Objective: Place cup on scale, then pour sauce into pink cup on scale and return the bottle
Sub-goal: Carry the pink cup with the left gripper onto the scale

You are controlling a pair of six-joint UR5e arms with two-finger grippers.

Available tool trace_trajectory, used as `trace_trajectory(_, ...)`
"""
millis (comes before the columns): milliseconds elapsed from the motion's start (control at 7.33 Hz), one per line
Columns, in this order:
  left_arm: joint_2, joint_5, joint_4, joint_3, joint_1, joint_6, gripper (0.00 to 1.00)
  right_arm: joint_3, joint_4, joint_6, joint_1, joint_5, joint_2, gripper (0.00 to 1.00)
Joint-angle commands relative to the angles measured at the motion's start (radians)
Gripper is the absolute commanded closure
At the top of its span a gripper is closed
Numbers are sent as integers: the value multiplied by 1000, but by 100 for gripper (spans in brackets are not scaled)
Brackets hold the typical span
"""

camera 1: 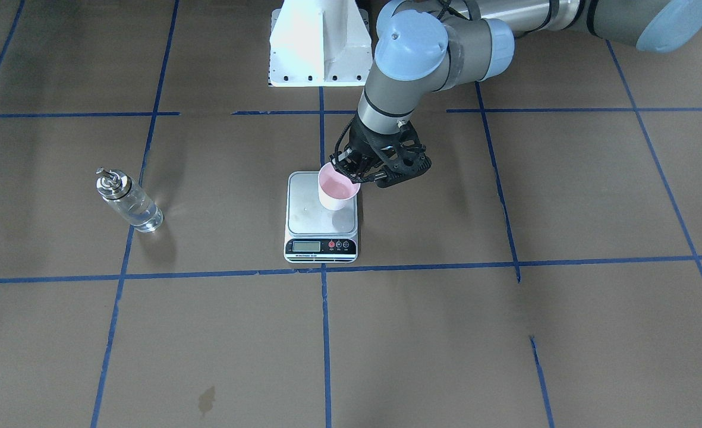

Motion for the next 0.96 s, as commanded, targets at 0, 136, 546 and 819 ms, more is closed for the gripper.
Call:
trace_trajectory(0, -61, 51, -12, 85, 41, -33, 100, 9, 1, 28, -10, 0, 0, 0)
trace_trajectory(136, -63, 58, -17, 97, 46, -36, 100, 9, 2, 28, -10, 6, 0, 0)
trace_trajectory(546, -57, 61, -14, 87, 46, -29, 100, 12, 7, 29, -10, 11, 0, 0)
trace_trajectory(819, -53, 61, -12, 87, 43, -26, 100, 14, 5, 31, -10, 11, 3, 0)
